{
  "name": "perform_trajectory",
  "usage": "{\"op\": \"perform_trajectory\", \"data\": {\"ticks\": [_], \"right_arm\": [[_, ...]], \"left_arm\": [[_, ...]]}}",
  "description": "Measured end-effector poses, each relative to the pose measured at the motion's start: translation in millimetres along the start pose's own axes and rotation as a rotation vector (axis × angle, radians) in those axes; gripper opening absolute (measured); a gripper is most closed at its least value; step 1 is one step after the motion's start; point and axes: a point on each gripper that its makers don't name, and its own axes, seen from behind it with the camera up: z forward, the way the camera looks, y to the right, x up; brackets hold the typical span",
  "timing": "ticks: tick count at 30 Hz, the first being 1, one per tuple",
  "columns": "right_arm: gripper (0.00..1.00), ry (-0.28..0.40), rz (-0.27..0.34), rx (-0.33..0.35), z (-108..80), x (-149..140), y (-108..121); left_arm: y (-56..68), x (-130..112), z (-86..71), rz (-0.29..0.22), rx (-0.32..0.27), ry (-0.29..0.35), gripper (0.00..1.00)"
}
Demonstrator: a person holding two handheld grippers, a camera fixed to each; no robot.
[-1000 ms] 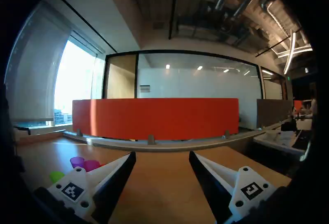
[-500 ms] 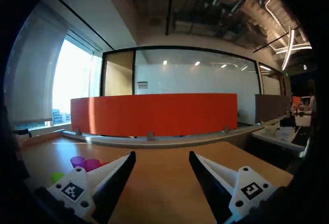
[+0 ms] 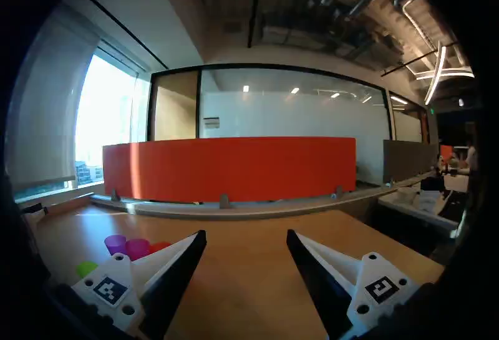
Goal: Pour water
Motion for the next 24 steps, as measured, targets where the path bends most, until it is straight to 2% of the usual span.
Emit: {"op": "perform_trajectory", "data": {"ticks": [8,17,24], "right_arm": [[1.0,-0.009,-0.019,0.008,1.4,2,-11],[1.0,-0.012,-0.032,0.021,4.8,5,-19],[1.0,-0.019,-0.033,0.019,5.2,3,-17]], "left_arm": [[-3.2,-24,9.2,-0.003,-0.009,-0.028,0.88],[-10.5,-35,15.9,-0.01,0.004,-0.043,0.88],[-9.6,-41,19.0,0.003,0.001,-0.056,0.88]]}}
